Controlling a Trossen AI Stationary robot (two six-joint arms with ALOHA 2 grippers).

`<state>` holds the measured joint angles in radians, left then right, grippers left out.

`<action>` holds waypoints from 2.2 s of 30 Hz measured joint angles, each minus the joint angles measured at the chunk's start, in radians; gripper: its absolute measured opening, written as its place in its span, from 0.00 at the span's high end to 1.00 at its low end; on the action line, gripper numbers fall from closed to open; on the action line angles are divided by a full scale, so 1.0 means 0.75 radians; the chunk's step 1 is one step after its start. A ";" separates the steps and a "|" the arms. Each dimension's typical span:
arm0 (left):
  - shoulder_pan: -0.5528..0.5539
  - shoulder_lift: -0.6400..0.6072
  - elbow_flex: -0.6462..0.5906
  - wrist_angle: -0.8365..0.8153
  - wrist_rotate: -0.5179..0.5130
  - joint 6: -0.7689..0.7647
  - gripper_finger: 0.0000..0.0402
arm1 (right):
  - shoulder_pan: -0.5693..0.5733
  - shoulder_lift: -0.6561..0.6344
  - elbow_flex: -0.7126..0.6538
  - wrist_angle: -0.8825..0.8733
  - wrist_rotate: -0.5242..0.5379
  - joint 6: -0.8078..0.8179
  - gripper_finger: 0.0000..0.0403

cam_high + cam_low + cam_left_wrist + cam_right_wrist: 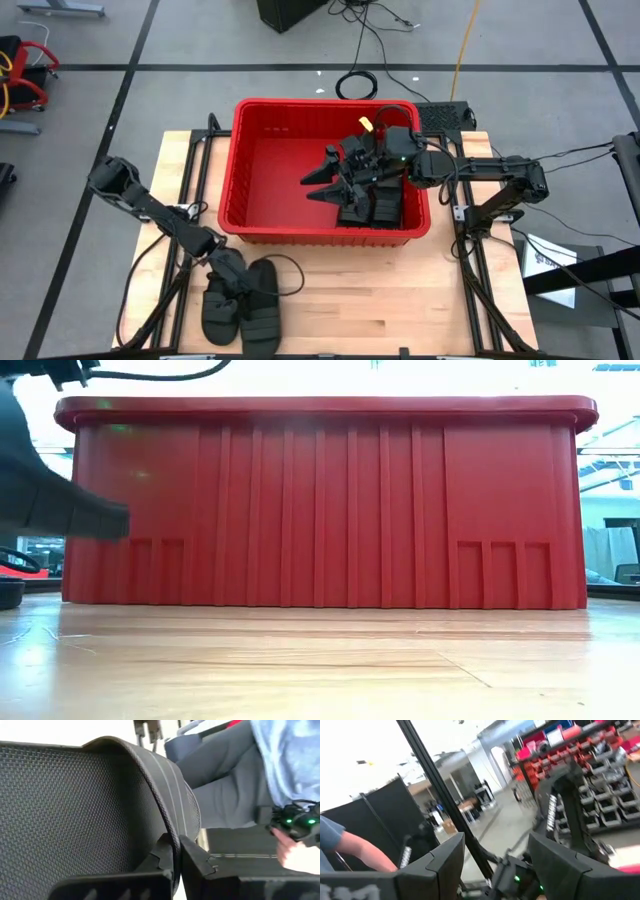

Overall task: Pick and place slides into bin
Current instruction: Put the black slide into the red bin

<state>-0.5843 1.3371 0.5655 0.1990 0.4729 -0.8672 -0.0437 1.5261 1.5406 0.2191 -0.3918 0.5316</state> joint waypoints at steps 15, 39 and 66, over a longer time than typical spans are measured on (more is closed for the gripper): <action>0.025 -0.336 0.000 0.270 0.004 -0.137 0.99 | -0.001 0.000 0.000 0.164 -0.002 0.005 0.48; 0.526 -0.475 0.618 -0.201 0.233 0.260 0.99 | -0.103 0.000 0.000 0.151 -0.002 -0.002 0.48; 1.457 -0.241 0.873 -0.474 1.226 0.391 0.99 | -0.403 0.000 0.000 0.263 0.006 0.090 0.48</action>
<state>0.5084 1.1560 1.2201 -0.1568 1.3926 -0.5739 -0.3461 1.5261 1.5409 0.4164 -0.3874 0.5993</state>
